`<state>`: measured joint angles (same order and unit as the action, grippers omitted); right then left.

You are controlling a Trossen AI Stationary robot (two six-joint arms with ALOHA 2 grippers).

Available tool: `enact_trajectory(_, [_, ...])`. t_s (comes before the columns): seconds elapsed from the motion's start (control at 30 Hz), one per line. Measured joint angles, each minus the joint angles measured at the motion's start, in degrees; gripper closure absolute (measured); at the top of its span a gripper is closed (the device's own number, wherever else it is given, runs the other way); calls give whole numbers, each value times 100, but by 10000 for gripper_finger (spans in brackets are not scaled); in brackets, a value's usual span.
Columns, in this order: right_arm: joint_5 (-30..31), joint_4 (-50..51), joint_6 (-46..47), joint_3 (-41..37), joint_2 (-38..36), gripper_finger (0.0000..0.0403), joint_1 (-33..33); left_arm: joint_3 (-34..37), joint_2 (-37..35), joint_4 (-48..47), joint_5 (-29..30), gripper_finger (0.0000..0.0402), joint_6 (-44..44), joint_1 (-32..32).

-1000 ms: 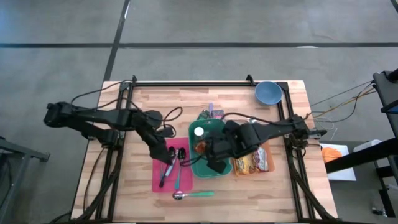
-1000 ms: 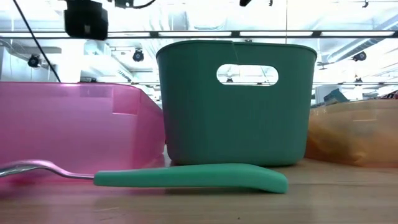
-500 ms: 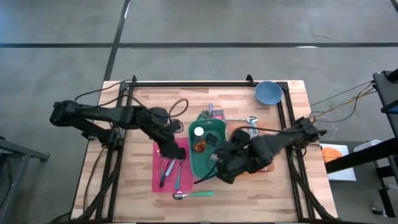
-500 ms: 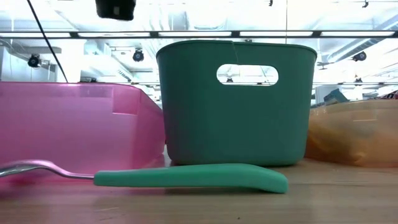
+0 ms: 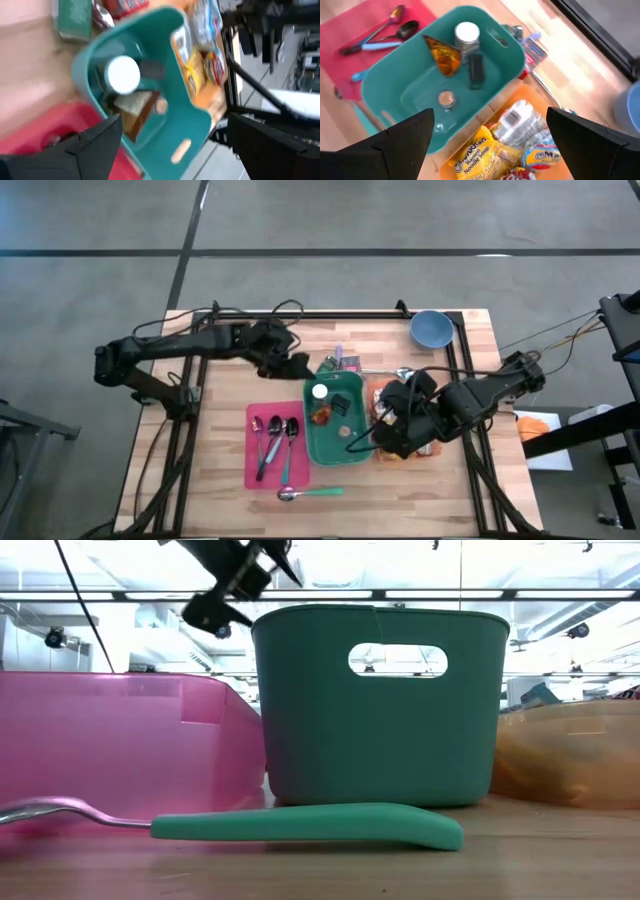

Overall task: Pick & Place Food Item
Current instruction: Put the green seasoning bottle into the green bin

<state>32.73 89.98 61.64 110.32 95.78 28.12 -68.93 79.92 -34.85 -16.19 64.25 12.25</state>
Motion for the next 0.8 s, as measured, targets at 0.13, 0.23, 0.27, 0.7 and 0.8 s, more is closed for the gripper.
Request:
enact_trajectory(0.13, [65,1,564,-544,-391,21,0,-218,338,51,-147,42,-251,553])
enact_trajectory(0.23, [68,-5,1008,-912,-671,21,0,-459,726,22,-247,42,-546,873])
enact_trajectory(0.27, [68,2,1145,-1017,-748,21,0,-573,870,30,-313,42,-659,960])
enact_trajectory(0.7, [212,-25,2506,-1392,-1221,21,0,-1436,2441,-196,-484,42,-1476,1580])
enact_trajectory(0.8, [216,-45,2597,-1379,-1213,21,0,-1438,2640,-195,-478,42,-1480,1596])
